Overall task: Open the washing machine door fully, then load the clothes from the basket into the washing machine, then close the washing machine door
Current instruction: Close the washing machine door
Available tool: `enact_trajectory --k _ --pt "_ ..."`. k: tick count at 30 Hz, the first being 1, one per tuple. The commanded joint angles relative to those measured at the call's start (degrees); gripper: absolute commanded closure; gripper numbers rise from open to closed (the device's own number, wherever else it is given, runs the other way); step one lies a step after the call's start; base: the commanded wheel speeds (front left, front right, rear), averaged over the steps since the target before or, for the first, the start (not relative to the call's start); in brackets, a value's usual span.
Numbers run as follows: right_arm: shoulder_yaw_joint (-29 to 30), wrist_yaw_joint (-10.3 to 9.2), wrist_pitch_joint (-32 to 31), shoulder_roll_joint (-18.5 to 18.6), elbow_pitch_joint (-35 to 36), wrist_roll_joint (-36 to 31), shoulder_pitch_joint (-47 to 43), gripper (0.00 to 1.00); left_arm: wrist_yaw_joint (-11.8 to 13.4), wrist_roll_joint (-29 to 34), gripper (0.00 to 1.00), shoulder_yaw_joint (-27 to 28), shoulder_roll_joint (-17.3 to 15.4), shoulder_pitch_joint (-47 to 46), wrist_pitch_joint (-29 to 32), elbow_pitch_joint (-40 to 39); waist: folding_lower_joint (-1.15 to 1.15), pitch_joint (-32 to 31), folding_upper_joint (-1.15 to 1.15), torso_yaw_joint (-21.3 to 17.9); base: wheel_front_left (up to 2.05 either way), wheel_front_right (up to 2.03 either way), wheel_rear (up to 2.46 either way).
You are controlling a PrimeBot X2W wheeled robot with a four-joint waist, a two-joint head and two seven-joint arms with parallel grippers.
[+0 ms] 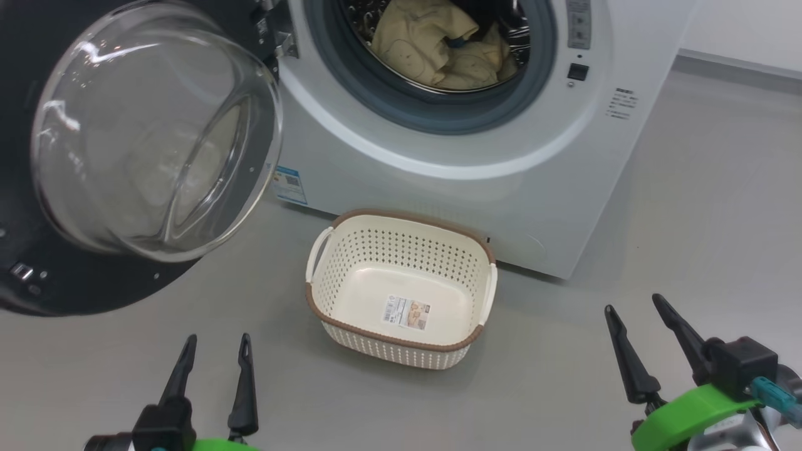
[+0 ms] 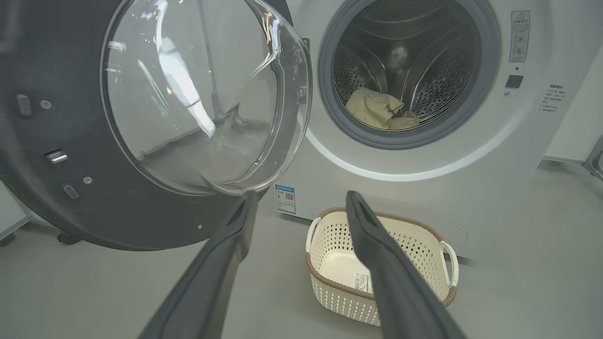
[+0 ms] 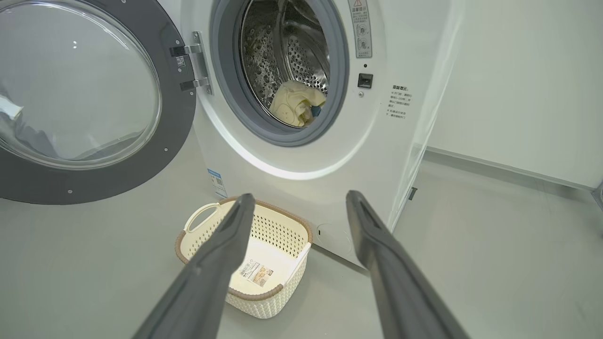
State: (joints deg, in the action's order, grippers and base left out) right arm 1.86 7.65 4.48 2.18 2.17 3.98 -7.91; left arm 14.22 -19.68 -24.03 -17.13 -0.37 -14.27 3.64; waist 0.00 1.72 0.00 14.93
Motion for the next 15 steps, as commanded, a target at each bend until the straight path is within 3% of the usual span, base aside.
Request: enact_trajectory --k 1,15 --pt "-1.29 -0.16 0.61 0.70 1.68 0.18 2.57 0.00 5.06 -0.01 0.00 2.20 -0.84 -3.08 -0.41 -1.93 0.00 0.19 0.00 2.23 0.00 0.00 0.00" --pt "-1.94 -0.16 0.86 0.70 0.99 0.26 2.83 0.00 4.05 -0.09 0.00 1.70 -0.59 -3.47 -0.59 -1.63 0.00 0.03 0.00 5.67 0.00 0.00 0.00"
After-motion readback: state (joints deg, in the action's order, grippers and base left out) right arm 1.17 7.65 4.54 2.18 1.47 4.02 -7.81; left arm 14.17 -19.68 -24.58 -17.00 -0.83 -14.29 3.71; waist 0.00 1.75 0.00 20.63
